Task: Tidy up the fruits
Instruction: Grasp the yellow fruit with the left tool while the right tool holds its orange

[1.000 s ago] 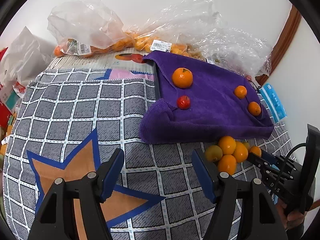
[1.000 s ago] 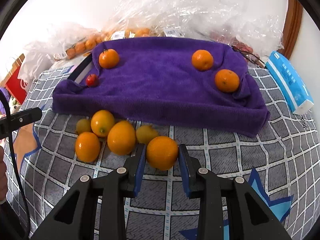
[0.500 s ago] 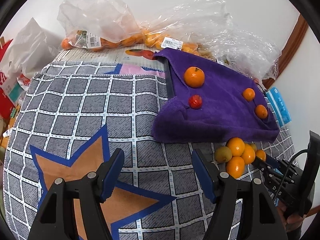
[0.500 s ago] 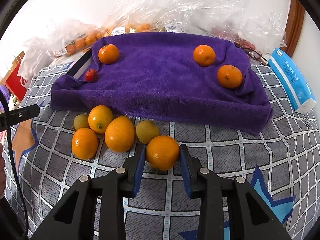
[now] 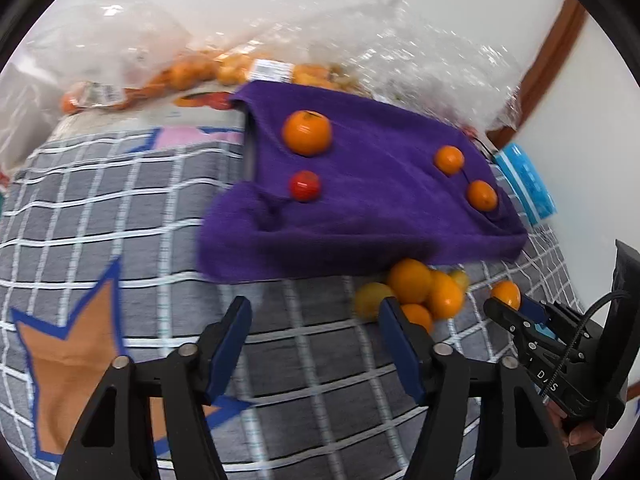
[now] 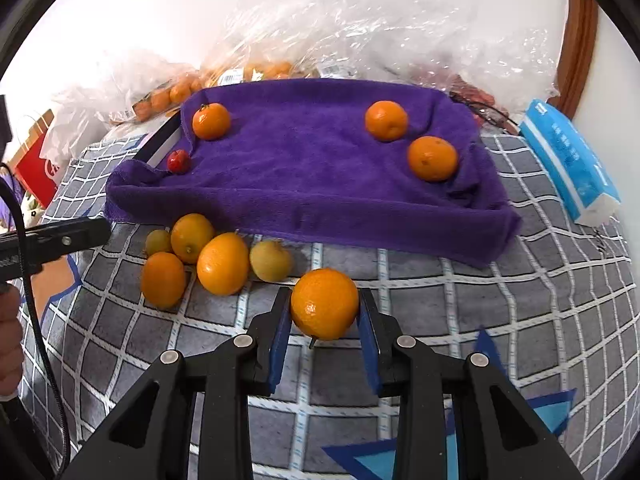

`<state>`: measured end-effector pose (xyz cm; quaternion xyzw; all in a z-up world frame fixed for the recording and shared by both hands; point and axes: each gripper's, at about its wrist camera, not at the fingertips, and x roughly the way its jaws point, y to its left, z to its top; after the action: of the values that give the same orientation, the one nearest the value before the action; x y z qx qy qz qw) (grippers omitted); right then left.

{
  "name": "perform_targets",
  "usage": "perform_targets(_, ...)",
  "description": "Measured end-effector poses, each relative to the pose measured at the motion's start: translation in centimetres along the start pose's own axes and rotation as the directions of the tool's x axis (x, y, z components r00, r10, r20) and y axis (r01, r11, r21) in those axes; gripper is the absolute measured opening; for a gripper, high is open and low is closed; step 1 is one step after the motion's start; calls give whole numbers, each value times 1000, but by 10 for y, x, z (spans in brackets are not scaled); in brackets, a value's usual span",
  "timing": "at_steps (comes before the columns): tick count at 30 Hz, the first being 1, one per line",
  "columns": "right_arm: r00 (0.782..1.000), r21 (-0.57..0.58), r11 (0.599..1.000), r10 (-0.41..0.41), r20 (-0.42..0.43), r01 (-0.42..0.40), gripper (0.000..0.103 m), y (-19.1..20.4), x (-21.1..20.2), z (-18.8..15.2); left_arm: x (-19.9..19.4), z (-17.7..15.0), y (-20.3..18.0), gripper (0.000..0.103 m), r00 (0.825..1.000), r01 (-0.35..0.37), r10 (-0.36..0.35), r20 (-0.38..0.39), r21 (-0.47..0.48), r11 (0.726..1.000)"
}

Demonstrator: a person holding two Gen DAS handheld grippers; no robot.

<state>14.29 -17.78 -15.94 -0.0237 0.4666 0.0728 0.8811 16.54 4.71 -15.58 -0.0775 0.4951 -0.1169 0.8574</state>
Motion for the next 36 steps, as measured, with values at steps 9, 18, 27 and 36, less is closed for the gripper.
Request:
perform_targets(9, 1000, 41, 999, -3, 6, 3, 32, -29, -5, -5, 20, 6, -25, 45, 999, 28, -27, -44, 22, 999)
perform_targets(18, 1000, 29, 1000, -13, -13, 13, 32, -27, 7, 4, 27, 13, -20, 25, 993, 99, -99, -66, -5, 995)
perform_targets(27, 998, 12, 999, -46, -33, 47, 32, -17, 16, 11, 35, 14, -13, 30, 983, 157, -159, -88, -27, 987)
perform_targets(36, 998, 6, 998, -60, -26, 60, 32, -13, 15, 16, 23, 14, -2, 27, 994, 107, -107, -37, -24, 994)
